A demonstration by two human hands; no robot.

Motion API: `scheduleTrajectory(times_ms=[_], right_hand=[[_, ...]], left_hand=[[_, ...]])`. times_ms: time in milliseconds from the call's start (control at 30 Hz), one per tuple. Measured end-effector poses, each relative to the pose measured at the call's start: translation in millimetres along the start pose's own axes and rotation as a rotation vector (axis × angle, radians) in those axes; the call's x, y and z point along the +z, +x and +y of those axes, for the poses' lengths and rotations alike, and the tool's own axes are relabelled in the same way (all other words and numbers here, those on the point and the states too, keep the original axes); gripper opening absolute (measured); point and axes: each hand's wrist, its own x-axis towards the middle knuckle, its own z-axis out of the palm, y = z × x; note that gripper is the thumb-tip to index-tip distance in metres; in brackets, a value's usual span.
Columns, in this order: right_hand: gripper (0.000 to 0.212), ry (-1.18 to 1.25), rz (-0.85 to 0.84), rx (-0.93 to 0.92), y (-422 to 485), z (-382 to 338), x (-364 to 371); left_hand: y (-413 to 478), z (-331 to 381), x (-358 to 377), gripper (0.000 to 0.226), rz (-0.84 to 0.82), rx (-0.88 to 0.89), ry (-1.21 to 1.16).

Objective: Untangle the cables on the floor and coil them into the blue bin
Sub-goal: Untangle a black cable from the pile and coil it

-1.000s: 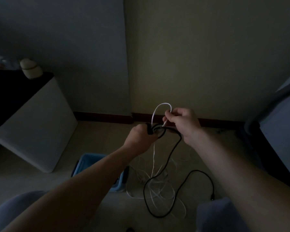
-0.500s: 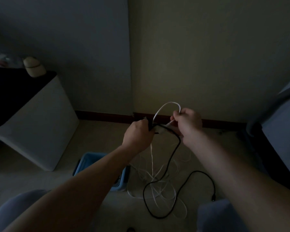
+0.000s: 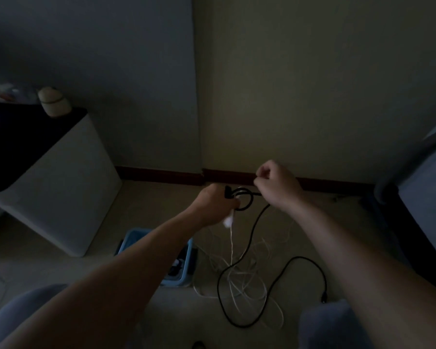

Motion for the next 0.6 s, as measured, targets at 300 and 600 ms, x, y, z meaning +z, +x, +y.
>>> scheduleTrajectory(times_ms=[300,600], right_hand=[[0.013,0.089,-0.337,-0.173,-7,-4,1],[0.021,-0.148,-0.119,-0.134,-7,-13,-6]], left_hand=[[1,4,-14,0.015,0.072,-0.002,-0.081],[-1,11,-38,0.026,0.298,0.113,0.207]])
